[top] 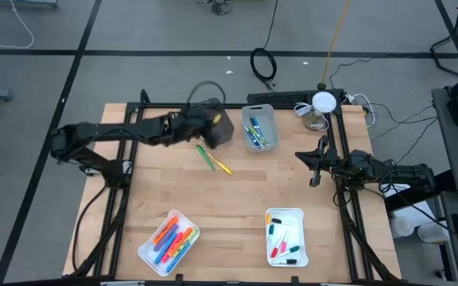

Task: Pick & Place Markers
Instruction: Put the left yellow pen into the black bin

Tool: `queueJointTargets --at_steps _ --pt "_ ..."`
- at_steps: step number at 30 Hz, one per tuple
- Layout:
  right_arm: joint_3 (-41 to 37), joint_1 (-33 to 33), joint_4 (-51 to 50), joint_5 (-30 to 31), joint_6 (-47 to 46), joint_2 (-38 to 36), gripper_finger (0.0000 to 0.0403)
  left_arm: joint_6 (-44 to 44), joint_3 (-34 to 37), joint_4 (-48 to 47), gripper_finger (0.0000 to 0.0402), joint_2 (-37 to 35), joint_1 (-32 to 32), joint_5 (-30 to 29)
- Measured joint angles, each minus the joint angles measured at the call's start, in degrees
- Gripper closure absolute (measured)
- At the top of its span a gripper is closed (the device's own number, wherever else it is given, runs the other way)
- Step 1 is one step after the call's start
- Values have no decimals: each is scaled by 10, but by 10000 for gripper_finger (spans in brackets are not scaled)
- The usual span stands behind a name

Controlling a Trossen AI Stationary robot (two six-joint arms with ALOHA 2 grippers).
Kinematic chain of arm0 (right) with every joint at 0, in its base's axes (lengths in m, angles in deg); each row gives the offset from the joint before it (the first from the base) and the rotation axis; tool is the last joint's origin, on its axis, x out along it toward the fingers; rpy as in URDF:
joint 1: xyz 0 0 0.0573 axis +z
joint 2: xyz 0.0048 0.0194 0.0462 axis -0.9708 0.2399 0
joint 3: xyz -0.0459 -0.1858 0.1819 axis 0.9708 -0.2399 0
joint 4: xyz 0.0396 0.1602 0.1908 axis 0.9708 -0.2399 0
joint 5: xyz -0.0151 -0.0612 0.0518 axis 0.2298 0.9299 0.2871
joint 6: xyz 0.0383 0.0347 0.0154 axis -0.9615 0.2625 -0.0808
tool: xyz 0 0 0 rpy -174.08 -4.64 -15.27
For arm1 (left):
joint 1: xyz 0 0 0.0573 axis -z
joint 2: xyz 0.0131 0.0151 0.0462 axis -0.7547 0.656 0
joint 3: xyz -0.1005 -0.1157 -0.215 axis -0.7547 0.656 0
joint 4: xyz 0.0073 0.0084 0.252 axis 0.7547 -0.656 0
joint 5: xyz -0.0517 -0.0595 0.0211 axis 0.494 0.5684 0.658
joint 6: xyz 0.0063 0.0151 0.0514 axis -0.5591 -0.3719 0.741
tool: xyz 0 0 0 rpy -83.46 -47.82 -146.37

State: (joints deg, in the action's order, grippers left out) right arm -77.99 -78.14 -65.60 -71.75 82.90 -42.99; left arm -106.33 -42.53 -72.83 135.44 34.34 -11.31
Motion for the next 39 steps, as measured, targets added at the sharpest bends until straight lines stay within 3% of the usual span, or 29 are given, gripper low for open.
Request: queueJointTargets --at_steps 9,18,28,34,36,39 --pt "0 0 0 0 0 0 403 -21 0 56 340 25 -92 9" --pt "0 0 0 0 0 0 403 -28 0 134 357 112 -106 34" --pt "0 0 0 0 0 0 403 0 0 145 271 143 -106 30" --pt "0 0 0 0 0 0 403 -1 0 130 241 139 -106 35" --pt "0 0 0 0 0 0 403 -4 0 125 234 139 -105 52" --pt "0 0 0 0 0 0 403 11 0 124 228 136 -105 125"
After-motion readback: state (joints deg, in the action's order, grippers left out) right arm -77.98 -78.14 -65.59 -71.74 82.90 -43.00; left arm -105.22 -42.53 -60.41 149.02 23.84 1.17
